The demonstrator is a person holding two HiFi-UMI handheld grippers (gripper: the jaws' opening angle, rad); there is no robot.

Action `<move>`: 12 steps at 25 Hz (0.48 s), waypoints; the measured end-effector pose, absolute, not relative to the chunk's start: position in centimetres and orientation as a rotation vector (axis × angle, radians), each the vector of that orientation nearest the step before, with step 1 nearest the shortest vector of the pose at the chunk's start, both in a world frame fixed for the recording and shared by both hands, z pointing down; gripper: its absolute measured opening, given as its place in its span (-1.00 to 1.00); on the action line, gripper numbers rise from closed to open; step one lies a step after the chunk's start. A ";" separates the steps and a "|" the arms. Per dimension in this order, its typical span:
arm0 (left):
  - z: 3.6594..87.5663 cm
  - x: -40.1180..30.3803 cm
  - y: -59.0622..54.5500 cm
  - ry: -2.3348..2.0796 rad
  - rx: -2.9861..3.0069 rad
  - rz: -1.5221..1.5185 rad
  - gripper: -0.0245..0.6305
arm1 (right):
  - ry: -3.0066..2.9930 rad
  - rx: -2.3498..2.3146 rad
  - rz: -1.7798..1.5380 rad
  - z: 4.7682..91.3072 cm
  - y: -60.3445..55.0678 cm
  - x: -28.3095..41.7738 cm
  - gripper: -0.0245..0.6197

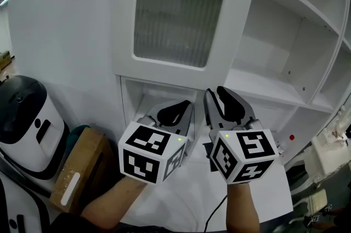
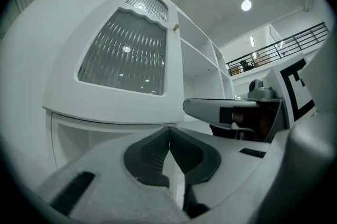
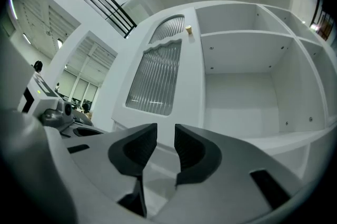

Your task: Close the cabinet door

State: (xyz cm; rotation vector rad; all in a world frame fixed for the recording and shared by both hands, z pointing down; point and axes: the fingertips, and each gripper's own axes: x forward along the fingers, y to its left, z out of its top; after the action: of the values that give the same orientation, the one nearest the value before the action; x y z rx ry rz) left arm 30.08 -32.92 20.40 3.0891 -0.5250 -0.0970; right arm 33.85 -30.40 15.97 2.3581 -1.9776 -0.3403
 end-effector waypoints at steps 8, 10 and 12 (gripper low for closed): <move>19.8 27.1 -32.5 -0.536 3.105 -0.116 -0.89 | -1.980 2.359 -0.320 16.6 -29.9 30.7 -0.67; 19.5 26.6 -32.2 -0.540 3.117 -0.120 -0.89 | -1.984 2.360 -0.312 16.8 -29.7 30.0 -0.68; 19.4 26.0 -32.0 -0.541 3.124 -0.120 -0.89 | -1.987 2.359 -0.303 17.0 -29.6 29.3 -0.70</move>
State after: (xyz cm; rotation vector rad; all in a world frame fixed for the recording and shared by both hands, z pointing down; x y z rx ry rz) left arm 26.04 -32.00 19.40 3.1236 -0.5415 -0.1197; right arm 29.33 -29.56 16.99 2.3590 -1.9873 -0.3032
